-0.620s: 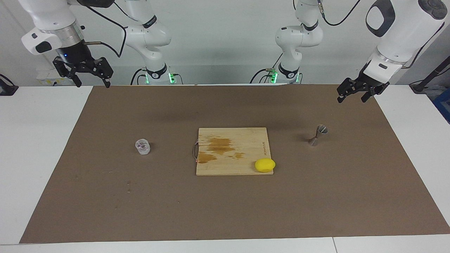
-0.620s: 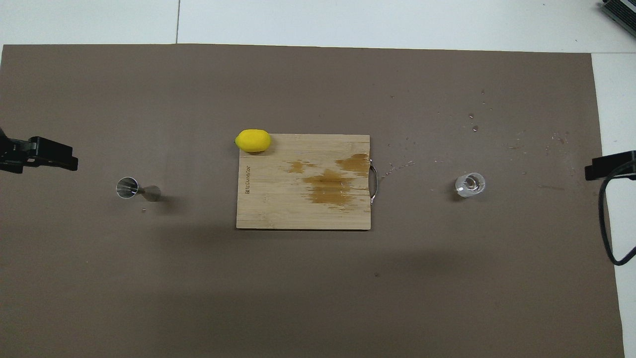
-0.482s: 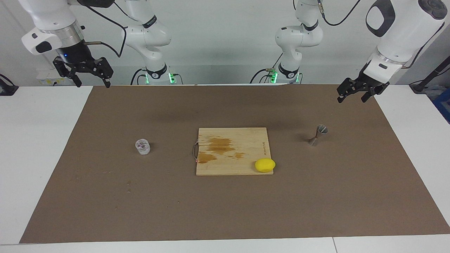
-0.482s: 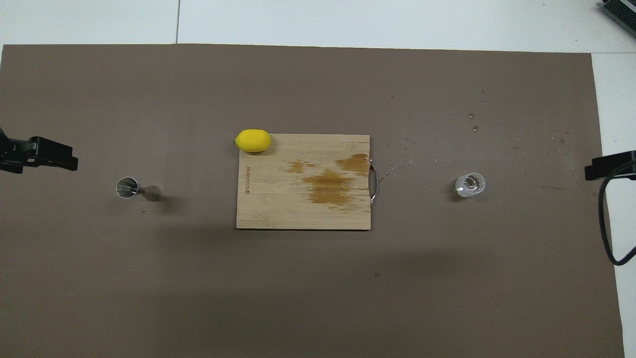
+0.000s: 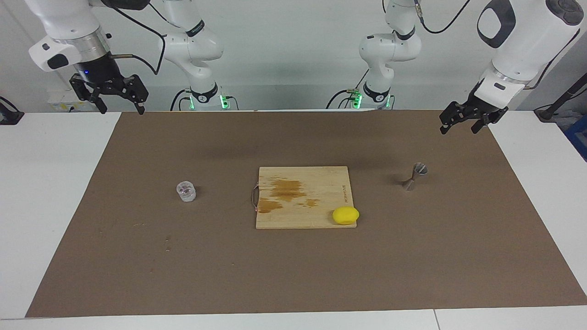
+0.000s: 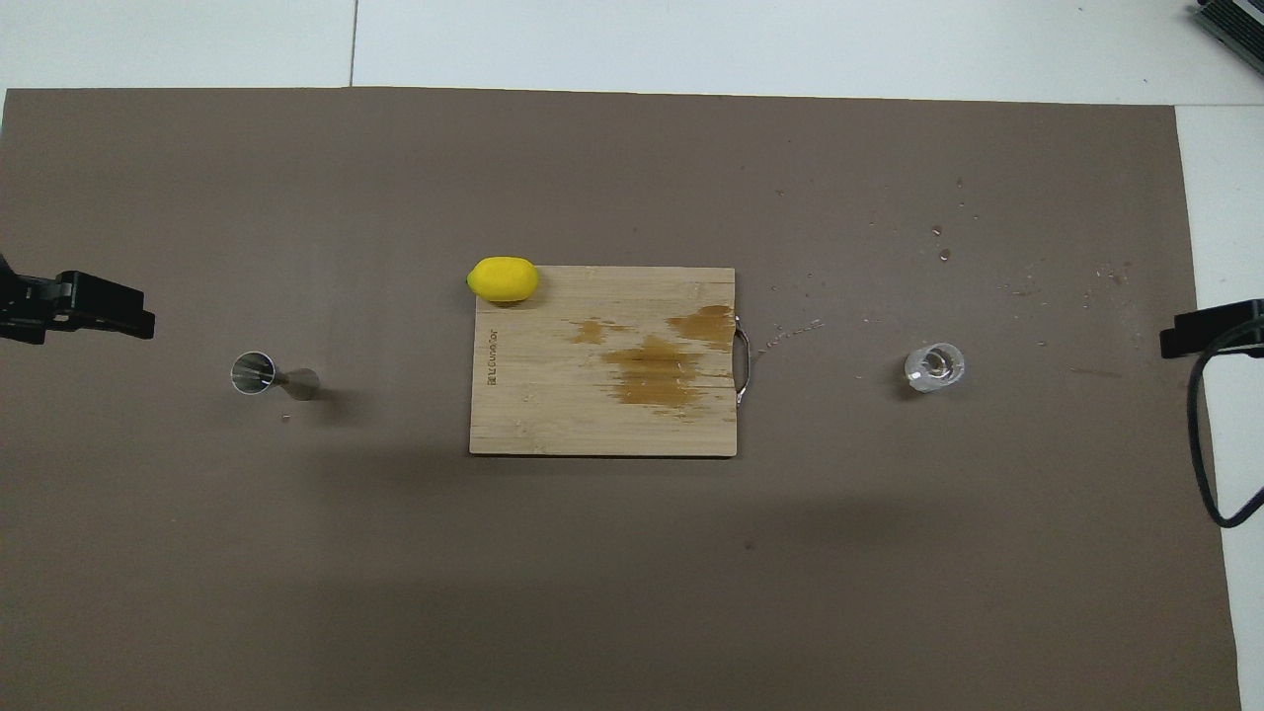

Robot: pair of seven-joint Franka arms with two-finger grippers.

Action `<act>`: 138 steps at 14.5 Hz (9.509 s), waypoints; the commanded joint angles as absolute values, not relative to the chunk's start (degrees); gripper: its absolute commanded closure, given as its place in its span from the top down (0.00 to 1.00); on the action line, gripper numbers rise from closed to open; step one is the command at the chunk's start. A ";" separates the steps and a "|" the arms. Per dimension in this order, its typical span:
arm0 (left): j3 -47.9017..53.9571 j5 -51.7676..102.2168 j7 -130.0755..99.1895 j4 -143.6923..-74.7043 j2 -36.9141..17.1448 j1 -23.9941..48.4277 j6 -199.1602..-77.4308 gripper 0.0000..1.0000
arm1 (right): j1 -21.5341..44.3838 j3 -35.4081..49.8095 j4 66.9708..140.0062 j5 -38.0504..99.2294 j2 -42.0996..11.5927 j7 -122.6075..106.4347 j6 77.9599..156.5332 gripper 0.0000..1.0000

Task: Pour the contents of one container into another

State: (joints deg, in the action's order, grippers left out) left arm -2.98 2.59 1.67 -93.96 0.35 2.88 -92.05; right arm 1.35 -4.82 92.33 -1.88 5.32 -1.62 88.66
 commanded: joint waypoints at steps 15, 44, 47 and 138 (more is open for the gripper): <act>-3.34 1.32 1.49 -101.58 4.56 -0.08 -99.82 1.00 | -2.80 -4.92 107.21 7.11 10.90 14.67 93.32 1.00; -3.34 40.34 -50.45 -112.59 5.36 -17.84 -97.29 1.00 | -20.13 -4.92 118.04 52.73 -10.10 36.63 94.57 1.00; -3.25 40.78 -50.19 -112.59 5.36 -17.67 -98.61 1.00 | -20.04 -4.92 116.73 53.52 -13.61 38.67 94.75 1.00; -2.20 66.00 147.04 -107.31 -33.23 -23.47 -69.52 1.00 | -2.20 -4.22 114.61 66.27 -11.43 56.86 106.79 0.00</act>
State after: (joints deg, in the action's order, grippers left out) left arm -1.90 64.58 145.51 -104.15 -35.72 -24.04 -68.69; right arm -2.48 -4.24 112.88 64.33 -13.31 55.66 105.10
